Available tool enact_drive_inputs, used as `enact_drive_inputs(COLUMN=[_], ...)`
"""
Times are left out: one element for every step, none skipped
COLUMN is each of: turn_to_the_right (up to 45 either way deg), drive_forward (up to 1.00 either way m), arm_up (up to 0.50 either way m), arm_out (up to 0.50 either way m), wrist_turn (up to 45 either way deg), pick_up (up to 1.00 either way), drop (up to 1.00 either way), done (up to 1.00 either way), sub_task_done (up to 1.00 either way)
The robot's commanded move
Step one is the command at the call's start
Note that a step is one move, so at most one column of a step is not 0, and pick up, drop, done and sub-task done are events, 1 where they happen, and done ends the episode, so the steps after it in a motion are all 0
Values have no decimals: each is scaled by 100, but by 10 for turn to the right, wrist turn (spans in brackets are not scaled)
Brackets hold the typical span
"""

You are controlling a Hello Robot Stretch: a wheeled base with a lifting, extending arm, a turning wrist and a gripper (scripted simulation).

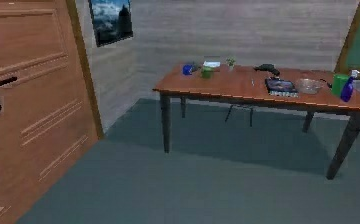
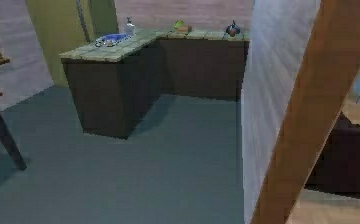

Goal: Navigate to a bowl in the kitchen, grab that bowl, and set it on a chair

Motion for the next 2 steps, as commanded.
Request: enact_drive_inputs(turn_to_the_right=[270,0], drive_forward=[0,100], arm_up=[0,0], arm_out=[0,0], wrist_turn=[0,0], pick_up=[0,0], drop=[0,0], done=[0,0], sub_task_done=[0,0])
